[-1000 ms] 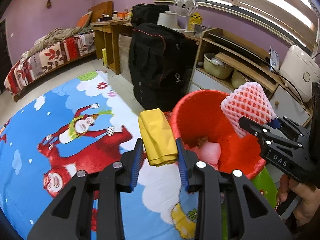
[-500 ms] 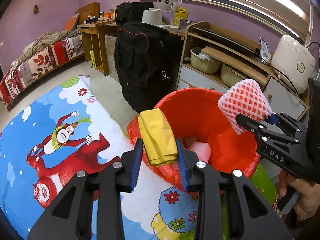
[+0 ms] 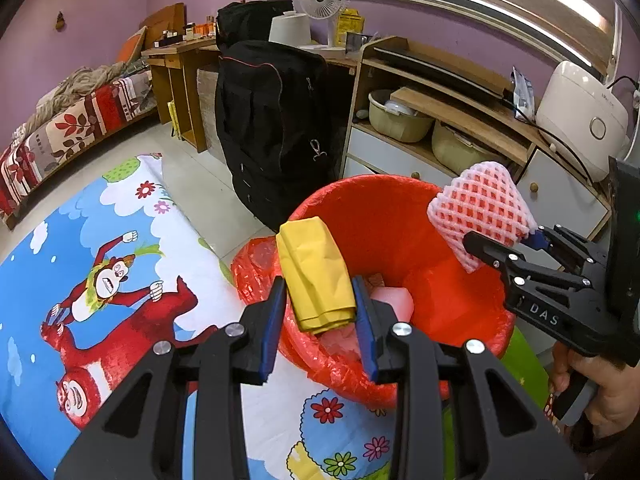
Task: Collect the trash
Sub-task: 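Open the left tool to drop the cloth while the right tool releases the foam net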
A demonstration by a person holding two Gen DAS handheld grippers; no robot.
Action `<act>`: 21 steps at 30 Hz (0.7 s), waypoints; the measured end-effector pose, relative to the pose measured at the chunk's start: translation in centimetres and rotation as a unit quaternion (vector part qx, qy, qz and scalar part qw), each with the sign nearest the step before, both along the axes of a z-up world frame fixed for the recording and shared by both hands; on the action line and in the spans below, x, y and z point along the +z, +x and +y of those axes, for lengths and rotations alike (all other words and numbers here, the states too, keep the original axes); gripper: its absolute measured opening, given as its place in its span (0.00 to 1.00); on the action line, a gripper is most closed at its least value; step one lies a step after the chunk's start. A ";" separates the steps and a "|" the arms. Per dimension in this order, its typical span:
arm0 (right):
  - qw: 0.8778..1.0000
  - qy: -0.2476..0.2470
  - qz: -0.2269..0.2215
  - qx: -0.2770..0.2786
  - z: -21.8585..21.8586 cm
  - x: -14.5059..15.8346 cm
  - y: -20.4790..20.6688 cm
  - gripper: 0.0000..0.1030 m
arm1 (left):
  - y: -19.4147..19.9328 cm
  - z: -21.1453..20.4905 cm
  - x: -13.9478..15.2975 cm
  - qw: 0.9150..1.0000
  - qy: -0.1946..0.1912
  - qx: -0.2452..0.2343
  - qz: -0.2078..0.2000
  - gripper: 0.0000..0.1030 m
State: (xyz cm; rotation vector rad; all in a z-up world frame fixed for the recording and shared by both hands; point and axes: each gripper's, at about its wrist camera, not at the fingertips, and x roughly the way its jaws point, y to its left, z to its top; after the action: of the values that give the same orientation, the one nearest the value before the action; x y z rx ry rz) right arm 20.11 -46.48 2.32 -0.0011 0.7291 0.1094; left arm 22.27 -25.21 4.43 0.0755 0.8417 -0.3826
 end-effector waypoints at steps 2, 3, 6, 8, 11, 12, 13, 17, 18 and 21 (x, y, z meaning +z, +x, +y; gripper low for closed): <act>1.000 0.001 0.004 0.000 0.0 -0.1 0.1 0.52 | 0.1 -0.2 -0.2 1.000 0.000 -0.003 0.002 0.31; 1.000 0.002 0.006 0.001 0.0 -0.2 0.2 0.52 | 0.2 -0.3 -0.3 1.000 -0.001 -0.003 0.004 0.31; 1.000 0.004 0.011 0.002 0.1 -0.4 0.4 0.52 | 0.5 -0.5 -0.4 1.000 -0.004 -0.007 0.008 0.31; 1.000 0.005 0.013 0.003 0.1 -0.6 0.6 0.52 | 0.6 -0.6 -0.5 1.000 -0.005 -0.009 0.010 0.31; 1.000 0.006 0.017 0.004 0.0 -0.8 0.8 0.52 | 0.8 -0.8 -0.6 1.000 -0.007 -0.013 0.012 0.32; 1.000 0.006 0.017 0.004 0.0 -0.9 0.8 0.52 | 0.8 -0.9 -0.6 1.000 -0.007 -0.015 0.011 0.33; 1.000 0.006 0.018 0.005 0.0 -0.9 0.9 0.52 | 0.8 -1.0 -0.6 1.000 -0.008 -0.017 0.011 0.33; 1.000 0.006 0.018 0.005 0.0 -1.0 0.9 0.52 | 0.7 -1.4 -0.5 1.000 -0.011 -0.023 0.009 0.33; 1.000 0.006 0.018 0.005 0.0 -0.9 0.9 0.52 | 0.7 -1.4 -0.5 1.000 -0.012 -0.023 0.009 0.33; 1.000 0.006 0.016 0.005 0.0 -1.0 0.9 0.55 | 0.8 -1.4 -0.5 1.000 -0.013 -0.023 0.009 0.35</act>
State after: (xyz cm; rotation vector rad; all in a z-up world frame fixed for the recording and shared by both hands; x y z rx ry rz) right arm 20.99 -46.45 1.36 0.0096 0.7608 0.1232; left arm 23.10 -26.66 3.91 0.0685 0.8532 -0.4386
